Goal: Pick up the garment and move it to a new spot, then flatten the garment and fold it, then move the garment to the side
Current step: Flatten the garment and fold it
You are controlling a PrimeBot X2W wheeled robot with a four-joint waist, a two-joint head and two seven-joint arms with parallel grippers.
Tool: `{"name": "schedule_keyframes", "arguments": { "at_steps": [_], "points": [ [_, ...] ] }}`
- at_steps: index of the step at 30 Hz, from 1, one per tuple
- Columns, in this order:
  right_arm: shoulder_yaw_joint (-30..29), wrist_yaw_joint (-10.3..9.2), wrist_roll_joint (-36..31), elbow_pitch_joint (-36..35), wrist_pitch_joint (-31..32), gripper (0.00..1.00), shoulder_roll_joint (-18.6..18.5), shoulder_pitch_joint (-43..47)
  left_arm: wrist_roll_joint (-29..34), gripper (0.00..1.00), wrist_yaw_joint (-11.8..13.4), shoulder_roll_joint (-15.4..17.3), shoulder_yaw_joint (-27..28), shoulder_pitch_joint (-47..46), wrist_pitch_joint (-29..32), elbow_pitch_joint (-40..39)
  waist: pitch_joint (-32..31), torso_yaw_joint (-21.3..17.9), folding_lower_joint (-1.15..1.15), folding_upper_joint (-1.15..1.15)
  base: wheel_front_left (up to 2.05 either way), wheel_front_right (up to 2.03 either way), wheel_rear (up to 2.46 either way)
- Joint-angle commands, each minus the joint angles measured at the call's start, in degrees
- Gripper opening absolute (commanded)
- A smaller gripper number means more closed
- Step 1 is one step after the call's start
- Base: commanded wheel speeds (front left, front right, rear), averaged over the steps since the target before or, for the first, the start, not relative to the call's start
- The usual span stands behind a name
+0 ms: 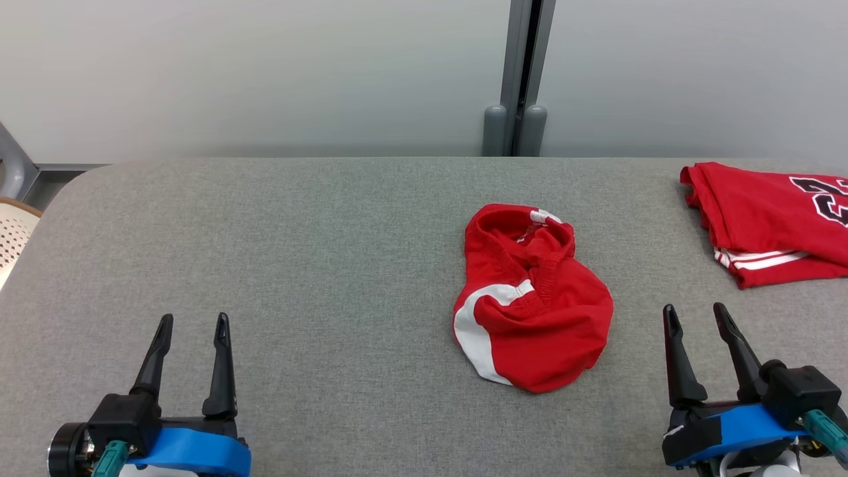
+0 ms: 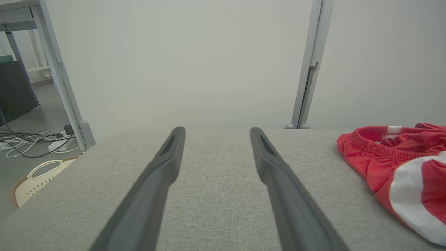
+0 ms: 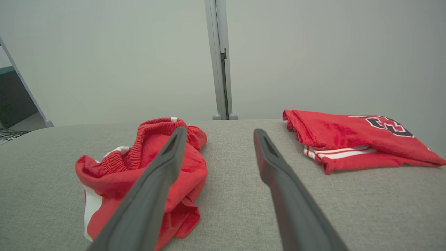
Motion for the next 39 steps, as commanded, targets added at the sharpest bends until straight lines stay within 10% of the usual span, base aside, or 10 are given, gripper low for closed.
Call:
{"name": "schedule_keyframes", "arguments": {
  "at_steps": [1,39],
  "points": [
    [-0.2,0.01,0.0,-0.2,0.2,1.0,-0.1,0.3,0.4,1.0,-0.2,-0.3,0.5,-0.2,-0.2,0.0,0.0,0.0,0.0,0.0,0.0,0.0,0.0],
    [1.1,0.01,0.4,0.6,0.2,1.0,-0.1,-0.7,2.6,1.0,-2.2,-1.6,-1.7,-4.5,-0.2,1.6,-0.1,-1.4,0.0,0.0,0.0,0.0,0.0]
  ]
}}
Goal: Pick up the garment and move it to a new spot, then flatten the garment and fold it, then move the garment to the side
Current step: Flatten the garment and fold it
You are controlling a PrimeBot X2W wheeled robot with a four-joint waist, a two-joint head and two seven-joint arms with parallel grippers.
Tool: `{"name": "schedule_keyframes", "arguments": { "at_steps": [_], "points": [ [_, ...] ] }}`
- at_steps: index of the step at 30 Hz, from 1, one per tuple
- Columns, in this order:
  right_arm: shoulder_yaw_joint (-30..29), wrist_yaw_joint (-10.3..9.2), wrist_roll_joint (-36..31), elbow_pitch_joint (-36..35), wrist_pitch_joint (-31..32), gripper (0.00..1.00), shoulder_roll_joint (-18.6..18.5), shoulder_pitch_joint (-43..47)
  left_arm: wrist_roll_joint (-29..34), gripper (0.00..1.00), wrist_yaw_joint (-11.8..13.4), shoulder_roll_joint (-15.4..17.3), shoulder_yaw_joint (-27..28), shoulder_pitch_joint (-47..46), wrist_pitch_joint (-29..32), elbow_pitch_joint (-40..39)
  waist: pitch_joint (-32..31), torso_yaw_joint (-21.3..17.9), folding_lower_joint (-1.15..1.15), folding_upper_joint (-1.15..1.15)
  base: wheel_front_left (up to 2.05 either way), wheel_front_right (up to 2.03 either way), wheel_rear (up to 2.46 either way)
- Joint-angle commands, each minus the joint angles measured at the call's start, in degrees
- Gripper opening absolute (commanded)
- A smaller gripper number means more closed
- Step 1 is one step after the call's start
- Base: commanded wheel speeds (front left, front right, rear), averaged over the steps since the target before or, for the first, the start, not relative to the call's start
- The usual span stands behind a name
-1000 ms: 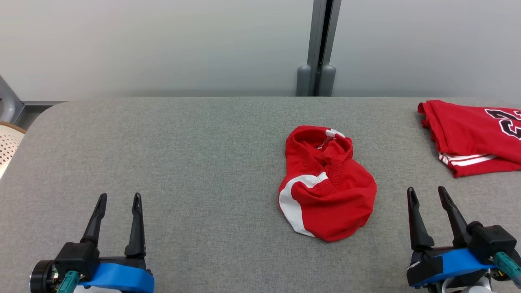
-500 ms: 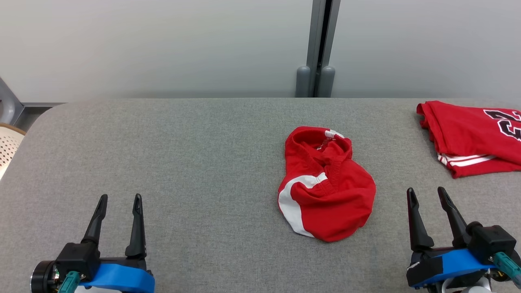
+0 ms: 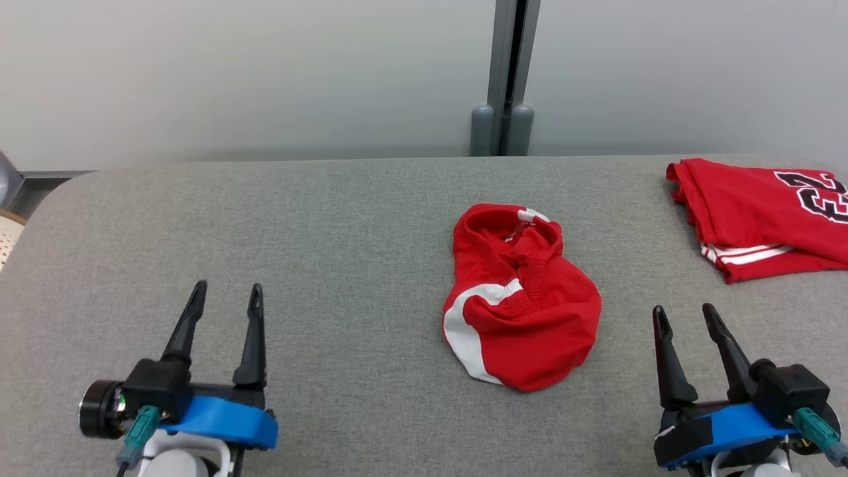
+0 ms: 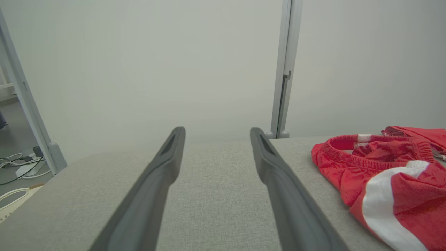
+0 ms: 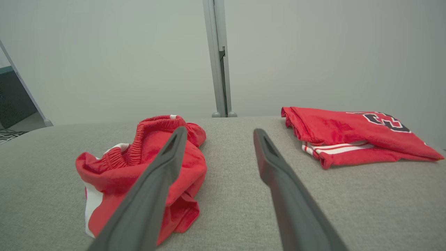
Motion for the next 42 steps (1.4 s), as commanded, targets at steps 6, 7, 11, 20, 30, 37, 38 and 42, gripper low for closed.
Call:
{"name": "schedule_keyframes", "arguments": {
  "at_steps": [6,7,11,20,30,37,38,42],
  "points": [
    [0.9,0.01,0.4,0.2,-0.2,1.0,-0.1,-1.2,-0.7,1.0,-0.5,0.5,-8.4,-9.4,-0.2,0.9,1.4,-2.3,0.0,0.0,0.0,0.0,0.0],
    [1.0,0.01,0.4,0.3,-0.2,1.0,-0.1,-1.5,-1.0,1.0,-0.5,0.8,-10.0,-11.1,-0.2,1.2,1.7,-2.8,0.0,0.0,0.0,0.0,0.0],
    [1.2,0.01,0.4,0.4,-0.4,1.0,0.0,-2.3,-2.4,1.0,-0.4,1.7,-18.0,-18.1,-0.2,2.7,2.9,-5.0,0.0,0.0,0.0,0.0,0.0],
    [1.3,0.01,1.0,1.2,-1.1,1.0,0.0,-3.5,-8.1,1.0,-0.4,2.6,-33.0,-28.8,2.8,8.3,5.5,-10.2,0.0,0.0,0.0,0.0,0.0],
    [1.0,0.01,1.2,1.5,-1.6,1.0,-0.1,-4.8,-14.2,1.0,-0.4,3.5,-41.8,-31.0,4.0,19.4,8.0,-12.3,0.0,0.0,0.0,0.0,0.0],
    [1.3,0.01,1.0,1.7,-1.7,1.0,-0.1,-5.7,-17.8,1.0,-0.4,3.2,-47.5,-32.2,4.3,27.7,8.7,-12.7,0.0,0.0,0.0,0.0,0.0],
    [1.4,0.01,1.0,1.7,-1.7,1.0,-0.1,-5.8,-18.1,1.0,-0.4,3.1,-48.3,-32.6,4.3,28.7,8.8,-12.8,0.0,0.0,0.0,0.0,0.0],
    [1.7,0.01,0.9,1.9,-1.8,1.0,-0.1,-6.3,-20.2,1.0,-0.4,2.1,-51.8,-33.4,5.0,32.5,9.2,-13.5,0.0,0.0,0.0,0.0,0.0]
  ]
}}
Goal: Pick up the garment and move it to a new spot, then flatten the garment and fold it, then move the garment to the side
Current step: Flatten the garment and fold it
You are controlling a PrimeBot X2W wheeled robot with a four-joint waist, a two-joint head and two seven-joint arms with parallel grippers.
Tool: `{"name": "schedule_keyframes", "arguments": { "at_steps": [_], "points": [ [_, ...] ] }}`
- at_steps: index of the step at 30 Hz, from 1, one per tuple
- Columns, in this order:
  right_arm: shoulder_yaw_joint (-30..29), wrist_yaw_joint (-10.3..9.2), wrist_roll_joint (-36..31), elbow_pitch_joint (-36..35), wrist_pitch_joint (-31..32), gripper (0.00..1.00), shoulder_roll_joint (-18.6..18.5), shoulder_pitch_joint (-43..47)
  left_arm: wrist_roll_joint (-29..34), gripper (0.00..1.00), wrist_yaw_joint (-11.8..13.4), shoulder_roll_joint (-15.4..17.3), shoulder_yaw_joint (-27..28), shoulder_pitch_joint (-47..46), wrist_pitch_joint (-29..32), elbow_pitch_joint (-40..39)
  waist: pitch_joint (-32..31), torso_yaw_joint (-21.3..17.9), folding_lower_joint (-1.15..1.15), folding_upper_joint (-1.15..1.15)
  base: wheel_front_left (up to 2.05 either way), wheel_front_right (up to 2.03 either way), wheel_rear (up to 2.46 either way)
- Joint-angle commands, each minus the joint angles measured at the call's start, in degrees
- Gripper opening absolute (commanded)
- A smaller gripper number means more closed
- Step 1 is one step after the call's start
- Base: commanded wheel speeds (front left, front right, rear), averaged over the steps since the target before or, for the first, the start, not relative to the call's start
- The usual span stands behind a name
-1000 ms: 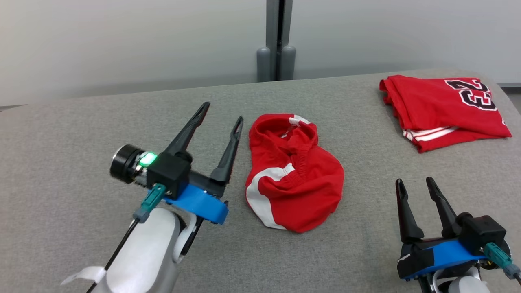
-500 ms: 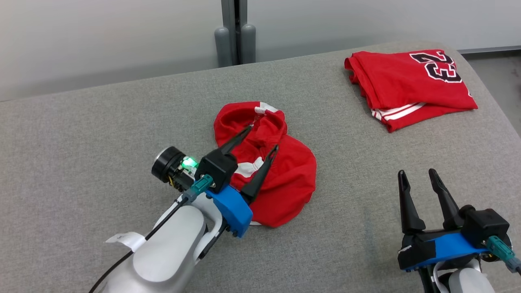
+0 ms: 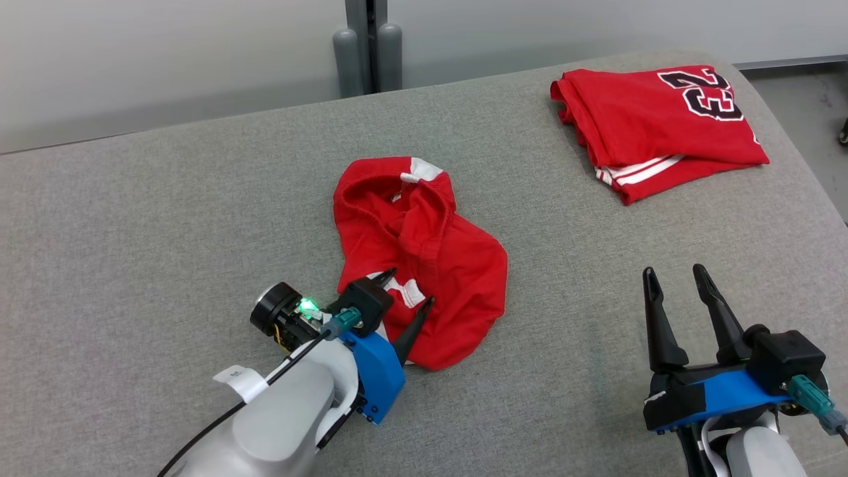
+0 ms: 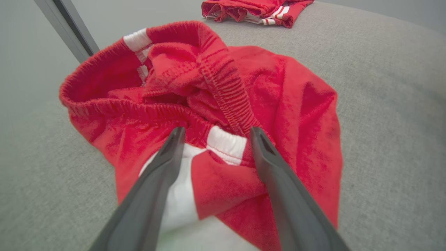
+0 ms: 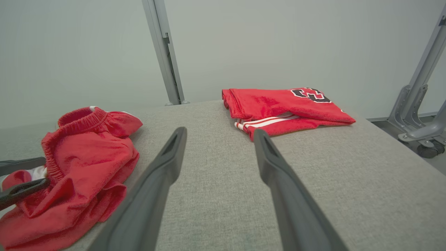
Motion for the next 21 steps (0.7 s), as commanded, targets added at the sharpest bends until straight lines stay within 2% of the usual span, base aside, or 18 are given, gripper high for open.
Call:
{"name": "schedule_keyframes", "arguments": {
  "at_steps": [1,9,10,11,12,13,21],
  "points": [
    [0.1,0.01,-0.1,0.3,-0.3,1.0,0.0,-0.8,-0.9,1.0,-0.1,-0.4,-1.8,-1.0,0.5,1.6,0.2,-0.5,0.0,0.0,0.0,0.0,0.0],
    [-0.1,0.01,0.3,0.1,-0.3,1.0,0.0,-0.9,-5.2,1.0,-0.1,-1.7,-8.7,-3.1,1.6,5.8,0.7,-1.6,0.0,0.0,0.0,0.0,0.0],
    [-0.1,0.01,0.3,0.2,-0.4,1.0,-0.1,-1.0,-5.8,0.88,-0.1,-1.7,-9.1,-3.4,1.8,6.4,0.8,-1.7,0.0,0.0,0.0,0.0,0.0],
    [-0.1,0.01,0.4,0.2,-0.4,1.0,-0.1,-1.0,-6.3,0.58,-0.1,-1.8,-9.6,-3.7,1.8,7.0,0.8,-1.7,0.0,0.0,0.0,0.0,0.0],
    [-0.1,0.01,0.4,0.1,-0.4,1.0,0.0,-1.1,-6.6,0.2,-0.1,-1.9,-10.1,-4.1,1.5,7.5,0.9,-1.7,0.0,0.0,0.0,0.0,0.0],
    [-0.2,0.01,0.4,-0.1,-0.4,1.0,0.0,-1.0,-7.0,0.0,-0.1,-1.9,-10.6,-4.4,1.1,8.0,0.9,-1.7,0.0,0.0,0.0,0.0,0.0],
    [-1.4,0.01,0.1,-0.4,-0.4,1.0,0.0,0.0,-10.4,0.0,-0.1,-3.1,-9.2,-7.5,-3.7,7.8,0.2,0.5,0.0,0.0,0.0,0.0,0.0]
  ]
}}
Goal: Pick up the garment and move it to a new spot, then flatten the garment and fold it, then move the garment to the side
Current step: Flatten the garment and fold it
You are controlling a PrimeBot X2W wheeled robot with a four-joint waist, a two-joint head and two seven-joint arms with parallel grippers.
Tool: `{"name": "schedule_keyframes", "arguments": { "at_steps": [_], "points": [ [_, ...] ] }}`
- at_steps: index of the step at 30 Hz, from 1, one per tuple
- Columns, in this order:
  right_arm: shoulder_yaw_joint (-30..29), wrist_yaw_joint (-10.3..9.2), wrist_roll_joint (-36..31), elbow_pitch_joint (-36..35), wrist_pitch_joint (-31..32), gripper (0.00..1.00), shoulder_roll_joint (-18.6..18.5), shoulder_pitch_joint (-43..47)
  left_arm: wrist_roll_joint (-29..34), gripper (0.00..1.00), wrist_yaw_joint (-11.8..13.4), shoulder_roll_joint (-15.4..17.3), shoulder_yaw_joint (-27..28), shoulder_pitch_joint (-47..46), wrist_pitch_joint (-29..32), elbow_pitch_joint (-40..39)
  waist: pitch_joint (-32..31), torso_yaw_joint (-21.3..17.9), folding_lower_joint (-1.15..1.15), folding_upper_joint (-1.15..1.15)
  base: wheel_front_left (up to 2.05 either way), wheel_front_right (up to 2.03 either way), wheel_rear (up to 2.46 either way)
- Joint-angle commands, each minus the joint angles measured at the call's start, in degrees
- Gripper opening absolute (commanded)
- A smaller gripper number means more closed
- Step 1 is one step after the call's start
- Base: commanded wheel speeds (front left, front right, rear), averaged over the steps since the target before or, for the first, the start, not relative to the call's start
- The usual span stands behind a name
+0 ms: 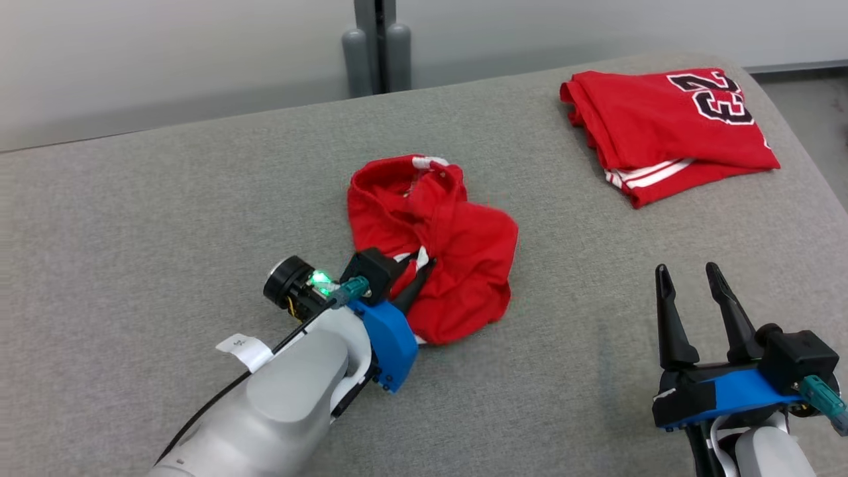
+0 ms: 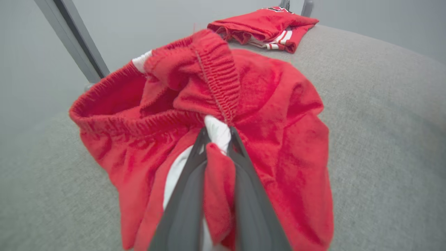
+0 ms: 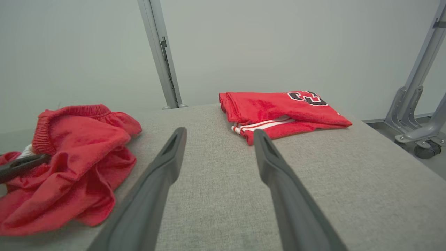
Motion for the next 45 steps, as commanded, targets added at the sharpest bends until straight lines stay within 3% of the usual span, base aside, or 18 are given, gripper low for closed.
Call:
{"name": "schedule_keyframes", "arguments": {
  "at_steps": [1,8,20,25,30,31,32,45],
  "points": [
    [-0.1,0.01,-0.2,-0.1,-0.3,1.0,0.0,0.2,-0.4,0.0,-0.1,0.0,0.9,-1.4,-0.8,-0.7,-0.1,0.8,0.0,0.0,0.0,0.0,0.0],
    [-0.4,0.01,-0.9,0.3,-0.3,1.0,-0.1,1.1,-0.6,0.0,2.0,2.1,9.2,0.8,-1.7,-9.3,-2.2,6.4,0.0,0.0,0.0,0.0,0.0],
    [-0.9,0.01,-1.8,0.5,0.4,1.0,-0.1,2.4,1.1,0.0,6.4,8.1,27.2,20.1,-1.7,-25.8,-4.8,12.9,0.0,0.0,0.0,0.0,0.0],
    [-0.8,0.01,-1.9,0.5,0.7,1.0,-0.1,2.5,2.2,0.0,6.4,8.6,31.7,28.5,-1.7,-27.3,-5.4,13.6,0.0,0.0,0.0,0.0,0.0],
    [-0.7,0.01,-2.0,0.8,1.1,1.0,-0.1,3.0,3.9,0.0,5.5,7.3,32.8,32.7,-1.7,-26.3,-6.3,13.8,0.0,0.0,0.0,0.0,0.0],
    [-0.6,0.01,-2.0,0.8,1.1,1.0,-0.1,3.1,4.4,0.42,5.6,7.0,33.1,32.9,-1.7,-26.3,-6.4,13.8,0.0,0.0,0.0,0.0,0.0],
    [-0.6,0.01,-2.0,0.9,1.2,1.0,-0.1,3.2,5.2,1.0,5.8,6.8,33.4,33.0,-1.7,-26.5,-6.7,13.8,0.0,0.0,0.0,0.0,0.0],
    [-0.1,0.01,-1.3,1.2,0.8,1.0,-0.1,4.6,16.3,1.0,7.1,5.7,46.8,36.3,-1.7,-39.4,-9.2,14.0,0.0,0.0,0.0,0.0,0.0]
  ]
}}
